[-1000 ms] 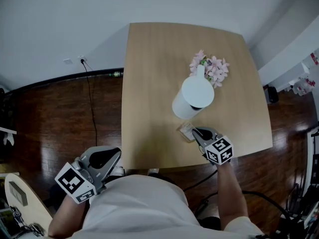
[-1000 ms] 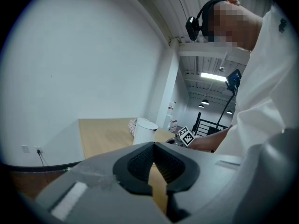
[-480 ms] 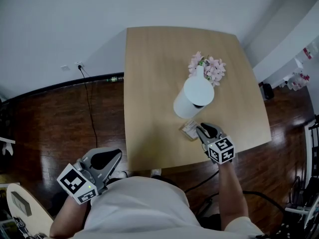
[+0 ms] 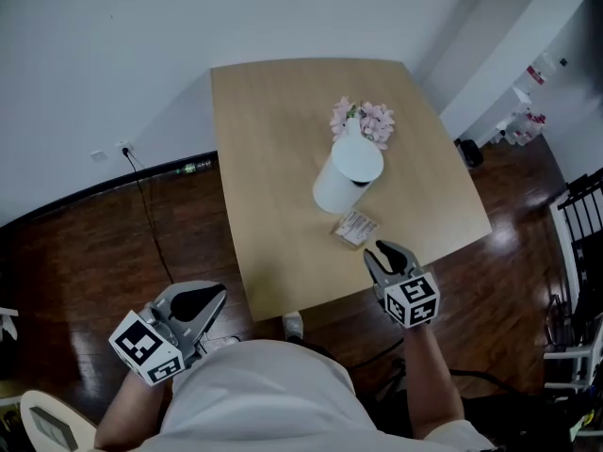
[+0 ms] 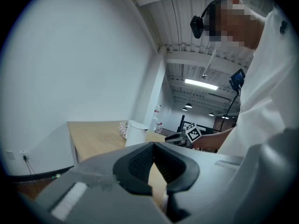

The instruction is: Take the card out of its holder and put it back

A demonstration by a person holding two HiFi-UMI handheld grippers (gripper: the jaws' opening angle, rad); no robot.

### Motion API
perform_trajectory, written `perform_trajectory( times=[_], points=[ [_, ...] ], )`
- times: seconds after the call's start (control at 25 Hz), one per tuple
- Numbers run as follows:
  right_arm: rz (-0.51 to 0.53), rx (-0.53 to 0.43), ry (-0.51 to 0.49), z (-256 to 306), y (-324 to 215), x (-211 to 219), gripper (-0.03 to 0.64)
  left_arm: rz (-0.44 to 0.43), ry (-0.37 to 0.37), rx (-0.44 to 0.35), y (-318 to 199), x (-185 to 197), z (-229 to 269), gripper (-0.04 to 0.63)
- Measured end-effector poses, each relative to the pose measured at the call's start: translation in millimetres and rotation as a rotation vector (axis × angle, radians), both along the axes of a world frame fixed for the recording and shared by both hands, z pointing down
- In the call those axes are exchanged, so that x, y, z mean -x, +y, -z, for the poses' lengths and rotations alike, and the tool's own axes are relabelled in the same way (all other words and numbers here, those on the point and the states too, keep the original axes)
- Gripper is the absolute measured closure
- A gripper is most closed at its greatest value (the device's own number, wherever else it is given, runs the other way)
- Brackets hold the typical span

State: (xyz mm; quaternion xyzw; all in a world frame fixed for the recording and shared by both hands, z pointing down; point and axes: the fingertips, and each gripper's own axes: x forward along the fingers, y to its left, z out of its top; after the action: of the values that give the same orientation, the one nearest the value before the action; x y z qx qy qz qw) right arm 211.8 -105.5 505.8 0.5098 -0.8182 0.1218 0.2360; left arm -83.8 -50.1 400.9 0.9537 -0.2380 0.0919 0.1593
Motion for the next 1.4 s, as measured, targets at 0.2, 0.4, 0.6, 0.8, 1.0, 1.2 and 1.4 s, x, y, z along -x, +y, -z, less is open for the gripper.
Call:
perform_trajectory(
  times=[0.2,0.4,0.6,0.8,1.0,1.2,1.4],
  points=[
    [-0.005,0.004,-0.022,28,73,59,0.492,-0.063,0.01,-0.01,22,26,0,0.594],
    [-0.052,0.006,-0.054,54,148,117,0.492,-0.134,0.017,0.01,52,54,-9,0.594],
    [-0.07,0.009,-0.049,63,210,171,0.499,-0.217,0.013,0.057,82,66,-31,0.594],
    [-0.038,0.011,-0.044,69,253,205,0.506,-0.265,0.012,0.054,111,63,-36,0.594],
    [0.032,0.009,-0.072,74,296,242,0.518,-0.318,0.011,0.035,142,42,-32,0.593],
    [-0.001,-0.011,-0.074,83,346,234,0.52,-0.391,0.001,0.031,189,9,-22,0.594],
    [-0.063,-0.013,-0.109,82,398,206,0.523,-0.434,0.0,0.019,237,-22,-15,0.594]
  ],
)
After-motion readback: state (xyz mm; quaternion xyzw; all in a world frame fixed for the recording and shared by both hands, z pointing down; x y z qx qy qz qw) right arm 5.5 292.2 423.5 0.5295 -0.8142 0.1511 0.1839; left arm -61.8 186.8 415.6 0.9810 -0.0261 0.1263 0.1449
